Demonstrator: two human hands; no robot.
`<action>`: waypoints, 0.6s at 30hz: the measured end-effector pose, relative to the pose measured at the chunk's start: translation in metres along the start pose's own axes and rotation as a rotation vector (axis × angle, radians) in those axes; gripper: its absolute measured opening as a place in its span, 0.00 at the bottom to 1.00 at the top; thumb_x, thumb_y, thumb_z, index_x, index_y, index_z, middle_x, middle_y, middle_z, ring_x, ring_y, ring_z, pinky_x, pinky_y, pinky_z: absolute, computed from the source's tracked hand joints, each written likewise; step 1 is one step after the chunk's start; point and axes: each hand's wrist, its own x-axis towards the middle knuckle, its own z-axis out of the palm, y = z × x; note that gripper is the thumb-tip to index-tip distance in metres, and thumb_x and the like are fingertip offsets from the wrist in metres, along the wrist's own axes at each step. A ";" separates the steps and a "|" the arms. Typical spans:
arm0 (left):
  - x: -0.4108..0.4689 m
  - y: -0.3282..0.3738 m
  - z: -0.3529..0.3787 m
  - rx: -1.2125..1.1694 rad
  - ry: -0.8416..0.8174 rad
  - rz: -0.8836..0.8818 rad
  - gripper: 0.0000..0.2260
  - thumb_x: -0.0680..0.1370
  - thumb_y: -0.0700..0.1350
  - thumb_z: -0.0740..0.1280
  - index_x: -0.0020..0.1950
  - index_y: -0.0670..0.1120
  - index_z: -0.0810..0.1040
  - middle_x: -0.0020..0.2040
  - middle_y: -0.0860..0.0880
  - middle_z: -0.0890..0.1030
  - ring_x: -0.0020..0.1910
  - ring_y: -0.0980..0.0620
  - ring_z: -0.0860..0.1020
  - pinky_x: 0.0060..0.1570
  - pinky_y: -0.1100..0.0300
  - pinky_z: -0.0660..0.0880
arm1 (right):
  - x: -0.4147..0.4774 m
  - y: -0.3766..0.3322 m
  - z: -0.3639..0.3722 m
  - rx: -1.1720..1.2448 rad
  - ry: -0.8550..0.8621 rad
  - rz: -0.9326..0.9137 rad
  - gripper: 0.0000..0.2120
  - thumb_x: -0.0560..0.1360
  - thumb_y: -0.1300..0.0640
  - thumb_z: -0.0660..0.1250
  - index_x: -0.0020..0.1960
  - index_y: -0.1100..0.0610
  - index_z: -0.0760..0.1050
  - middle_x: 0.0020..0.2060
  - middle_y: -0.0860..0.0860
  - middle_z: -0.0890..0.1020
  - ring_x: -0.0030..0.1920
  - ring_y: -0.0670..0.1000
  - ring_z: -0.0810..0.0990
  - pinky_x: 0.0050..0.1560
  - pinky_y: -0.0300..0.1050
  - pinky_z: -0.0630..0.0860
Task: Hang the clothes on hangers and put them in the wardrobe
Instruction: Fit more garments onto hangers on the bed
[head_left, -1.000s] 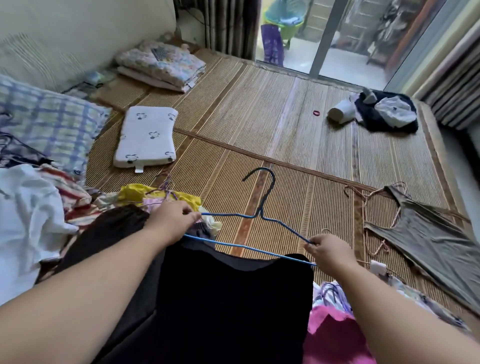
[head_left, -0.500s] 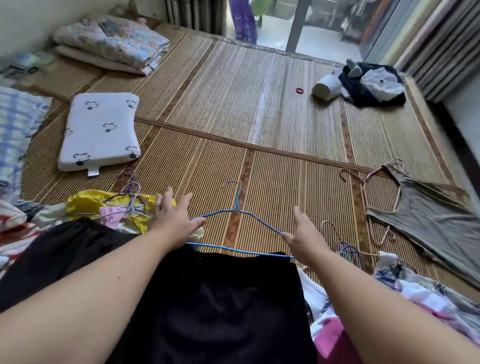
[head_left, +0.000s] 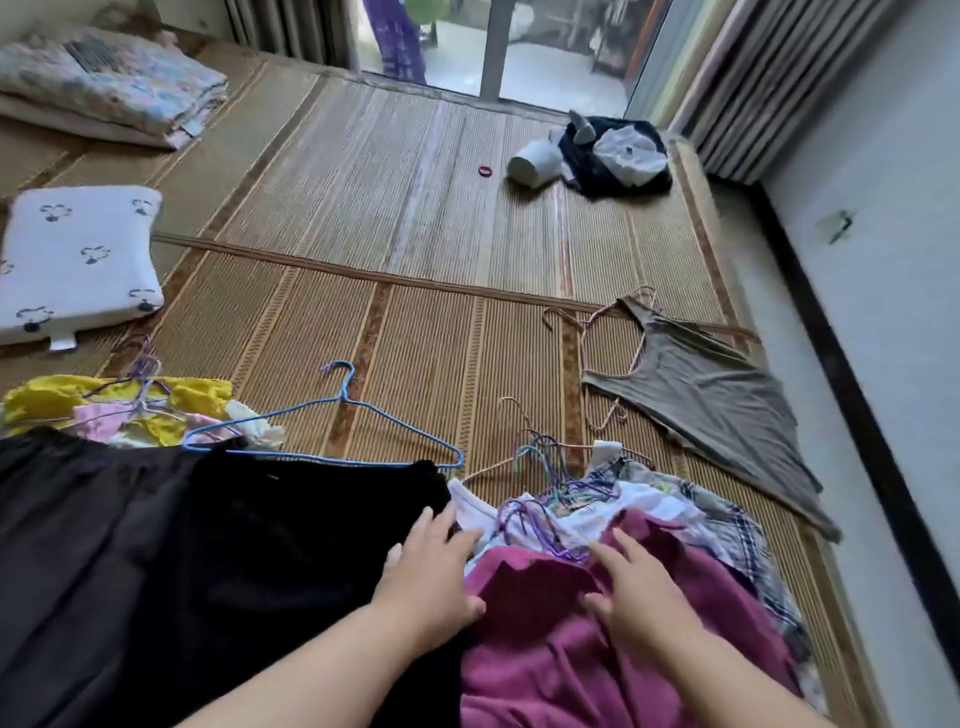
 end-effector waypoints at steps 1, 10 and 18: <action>0.002 0.014 0.014 0.011 -0.025 0.003 0.37 0.70 0.59 0.68 0.75 0.58 0.55 0.78 0.52 0.48 0.77 0.48 0.45 0.71 0.44 0.56 | -0.002 0.020 0.002 -0.006 0.004 0.013 0.33 0.72 0.46 0.67 0.74 0.45 0.60 0.76 0.50 0.55 0.74 0.51 0.59 0.71 0.49 0.62; 0.047 0.048 0.093 -0.197 0.112 -0.293 0.42 0.70 0.54 0.71 0.76 0.43 0.53 0.72 0.44 0.64 0.71 0.45 0.64 0.69 0.56 0.63 | 0.056 0.136 0.007 0.181 0.072 0.033 0.49 0.66 0.35 0.70 0.77 0.54 0.50 0.74 0.51 0.62 0.73 0.50 0.61 0.71 0.53 0.61; 0.047 0.046 0.119 -0.051 0.044 -0.263 0.05 0.72 0.48 0.61 0.37 0.55 0.67 0.55 0.51 0.74 0.55 0.46 0.74 0.51 0.55 0.72 | 0.099 0.143 0.014 0.284 -0.045 -0.067 0.22 0.75 0.32 0.50 0.53 0.46 0.72 0.56 0.55 0.79 0.58 0.53 0.76 0.61 0.50 0.70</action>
